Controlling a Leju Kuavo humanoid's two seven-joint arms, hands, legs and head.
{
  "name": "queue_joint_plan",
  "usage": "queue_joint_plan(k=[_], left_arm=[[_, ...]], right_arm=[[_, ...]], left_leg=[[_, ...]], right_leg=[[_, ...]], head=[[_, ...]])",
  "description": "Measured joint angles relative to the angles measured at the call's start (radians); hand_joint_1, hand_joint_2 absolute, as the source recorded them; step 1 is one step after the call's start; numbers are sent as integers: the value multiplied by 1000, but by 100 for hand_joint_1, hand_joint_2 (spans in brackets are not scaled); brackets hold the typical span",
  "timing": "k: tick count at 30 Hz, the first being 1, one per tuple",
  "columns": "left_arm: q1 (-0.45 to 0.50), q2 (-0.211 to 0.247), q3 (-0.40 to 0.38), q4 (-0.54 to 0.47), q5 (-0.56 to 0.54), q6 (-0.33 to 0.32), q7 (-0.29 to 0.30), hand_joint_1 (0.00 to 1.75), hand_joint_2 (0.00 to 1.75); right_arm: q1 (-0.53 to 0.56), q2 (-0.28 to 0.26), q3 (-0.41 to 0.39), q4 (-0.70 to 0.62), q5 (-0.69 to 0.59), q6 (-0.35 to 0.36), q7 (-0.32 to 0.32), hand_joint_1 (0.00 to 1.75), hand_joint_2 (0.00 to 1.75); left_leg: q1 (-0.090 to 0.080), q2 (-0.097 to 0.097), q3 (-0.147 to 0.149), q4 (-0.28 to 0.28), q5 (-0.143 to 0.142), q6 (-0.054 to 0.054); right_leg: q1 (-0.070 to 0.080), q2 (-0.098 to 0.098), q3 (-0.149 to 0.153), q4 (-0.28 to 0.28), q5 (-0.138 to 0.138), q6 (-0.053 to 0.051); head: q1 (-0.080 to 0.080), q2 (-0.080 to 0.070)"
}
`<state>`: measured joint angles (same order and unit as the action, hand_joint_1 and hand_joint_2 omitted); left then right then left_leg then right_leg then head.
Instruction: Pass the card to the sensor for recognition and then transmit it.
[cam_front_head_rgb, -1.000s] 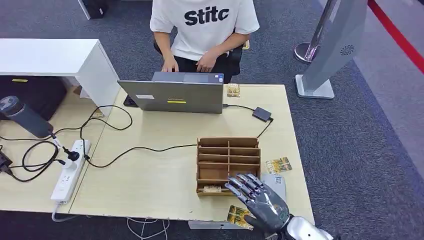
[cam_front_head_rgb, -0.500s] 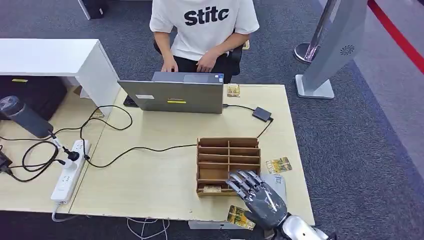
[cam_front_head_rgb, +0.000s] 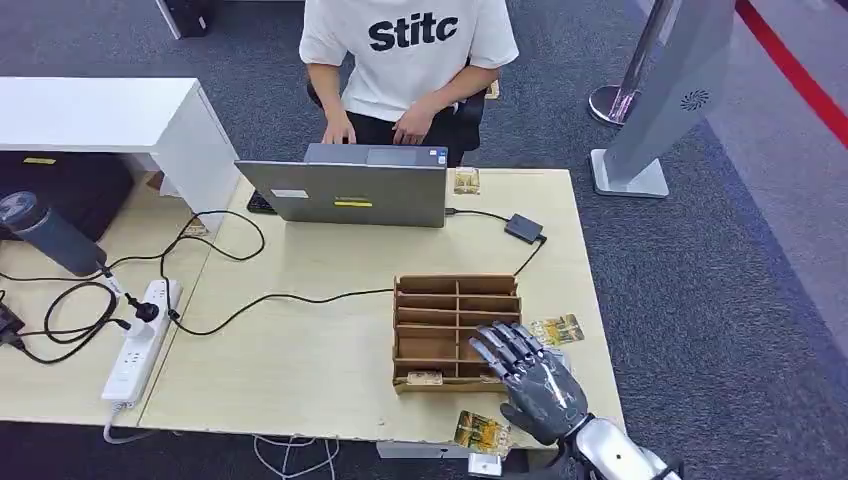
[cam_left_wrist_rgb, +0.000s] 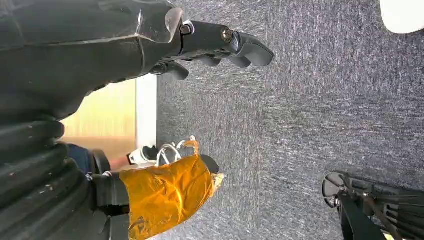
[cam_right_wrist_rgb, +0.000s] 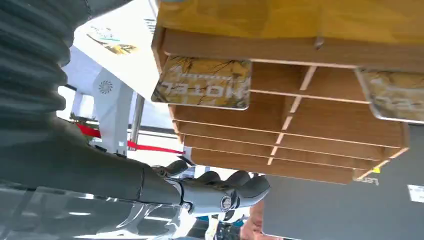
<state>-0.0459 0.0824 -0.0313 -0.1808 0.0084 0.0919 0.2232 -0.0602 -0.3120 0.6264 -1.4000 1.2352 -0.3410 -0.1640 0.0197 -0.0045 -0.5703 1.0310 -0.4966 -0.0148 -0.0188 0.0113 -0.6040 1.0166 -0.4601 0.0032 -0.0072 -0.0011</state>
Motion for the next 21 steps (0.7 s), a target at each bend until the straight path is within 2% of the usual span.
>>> queue_joint_plan(k=[21], left_arm=[[0,0,13,0,-9,1,0,0,175]], right_arm=[[8,5,-25,0,-9,19,-22,0,175]], left_leg=[[0,0,0,0,0,0]], right_leg=[[0,0,0,0,0,0]], head=[[0,0]])
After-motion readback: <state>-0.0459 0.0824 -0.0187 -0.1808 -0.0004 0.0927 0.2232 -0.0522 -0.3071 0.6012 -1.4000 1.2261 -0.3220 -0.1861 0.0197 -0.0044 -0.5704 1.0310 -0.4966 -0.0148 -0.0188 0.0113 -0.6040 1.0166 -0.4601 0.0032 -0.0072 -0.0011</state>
